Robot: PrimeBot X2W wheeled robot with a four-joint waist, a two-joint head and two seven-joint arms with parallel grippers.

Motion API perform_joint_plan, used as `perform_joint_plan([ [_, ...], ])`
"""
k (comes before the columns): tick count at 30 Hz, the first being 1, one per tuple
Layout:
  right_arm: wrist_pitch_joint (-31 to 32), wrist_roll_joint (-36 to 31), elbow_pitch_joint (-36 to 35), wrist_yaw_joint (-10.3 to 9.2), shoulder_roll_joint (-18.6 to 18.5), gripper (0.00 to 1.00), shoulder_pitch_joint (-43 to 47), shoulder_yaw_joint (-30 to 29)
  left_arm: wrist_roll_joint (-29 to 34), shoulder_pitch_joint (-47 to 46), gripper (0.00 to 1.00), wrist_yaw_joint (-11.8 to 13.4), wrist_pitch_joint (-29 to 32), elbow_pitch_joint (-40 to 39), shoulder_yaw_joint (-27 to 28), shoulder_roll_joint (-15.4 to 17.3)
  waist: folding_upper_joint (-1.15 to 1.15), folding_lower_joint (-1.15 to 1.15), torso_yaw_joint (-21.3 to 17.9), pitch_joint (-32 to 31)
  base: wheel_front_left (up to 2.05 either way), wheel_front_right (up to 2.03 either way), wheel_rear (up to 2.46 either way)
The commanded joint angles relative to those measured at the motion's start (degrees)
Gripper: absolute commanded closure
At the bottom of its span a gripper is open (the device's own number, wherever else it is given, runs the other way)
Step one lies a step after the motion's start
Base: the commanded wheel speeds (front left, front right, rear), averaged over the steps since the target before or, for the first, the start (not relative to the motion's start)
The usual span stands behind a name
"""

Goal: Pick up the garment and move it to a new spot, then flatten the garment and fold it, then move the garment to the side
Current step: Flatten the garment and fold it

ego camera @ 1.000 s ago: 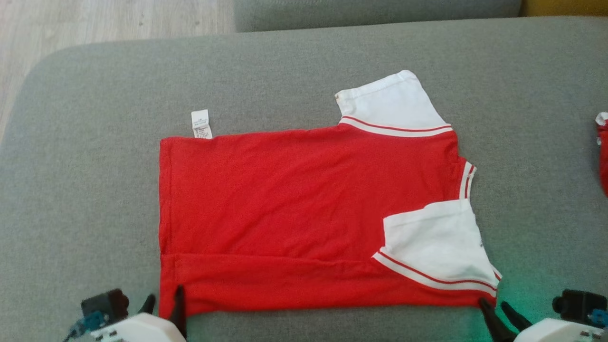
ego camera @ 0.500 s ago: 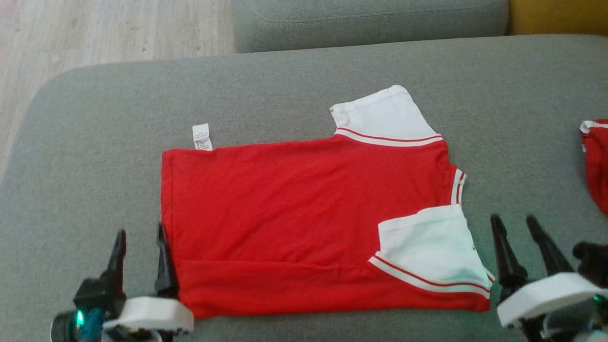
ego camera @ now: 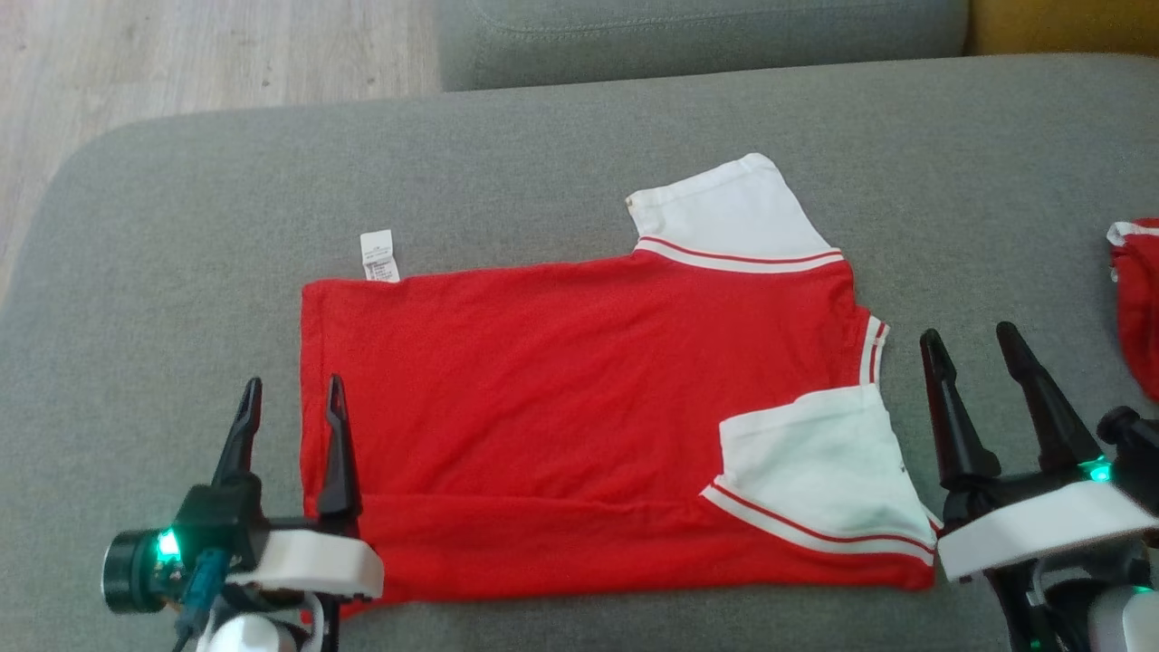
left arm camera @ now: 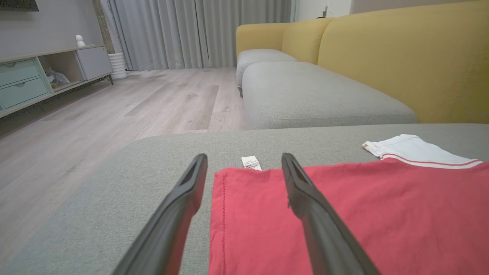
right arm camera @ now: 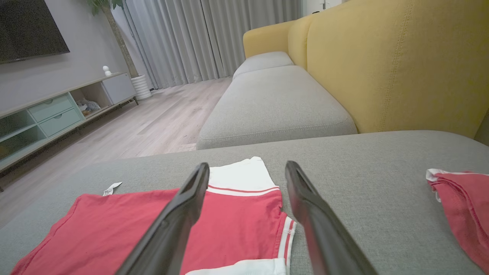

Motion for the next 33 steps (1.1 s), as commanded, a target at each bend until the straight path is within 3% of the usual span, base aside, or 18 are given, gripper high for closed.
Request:
perform_joint_plan([
  [1,0.1,0.0,-2.4,-0.04,-1.2,0.00,-2.7,1.4,0.5,-3.4,0.00,0.4,0.2,-1.8,1.7,1.3,0.00,0.00,0.0,0.3,0.00,0.00,0.00],
  [8,-0.4,0.9,-2.0,-0.04,-1.7,0.00,-4.4,1.5,0.5,-6.1,0.00,-0.1,1.5,-0.2,1.4,2.0,0.00,0.00,0.0,2.5,0.00,0.00,0.00],
  [18,-0.7,3.0,-2.6,-0.04,-3.4,0.00,-8.4,1.8,-1.8,-22.9,0.00,-5.9,8.1,9.8,0.8,4.1,0.00,0.00,-0.4,11.3,0.00,0.00,0.00],
  [25,-2.0,5.4,-0.1,-0.04,-4.9,0.00,-11.6,3.5,-5.5,-33.9,0.00,-9.1,18.1,22.0,2.6,6.7,0.00,0.00,-2.4,16.0,0.00,0.00,0.00],
  [33,-3.2,6.9,3.3,-0.04,-5.0,0.00,-12.2,3.6,-10.8,-35.3,0.00,-10.7,31.7,29.4,3.3,6.7,0.00,0.00,-3.2,16.2,0.00,0.00,0.00],
])
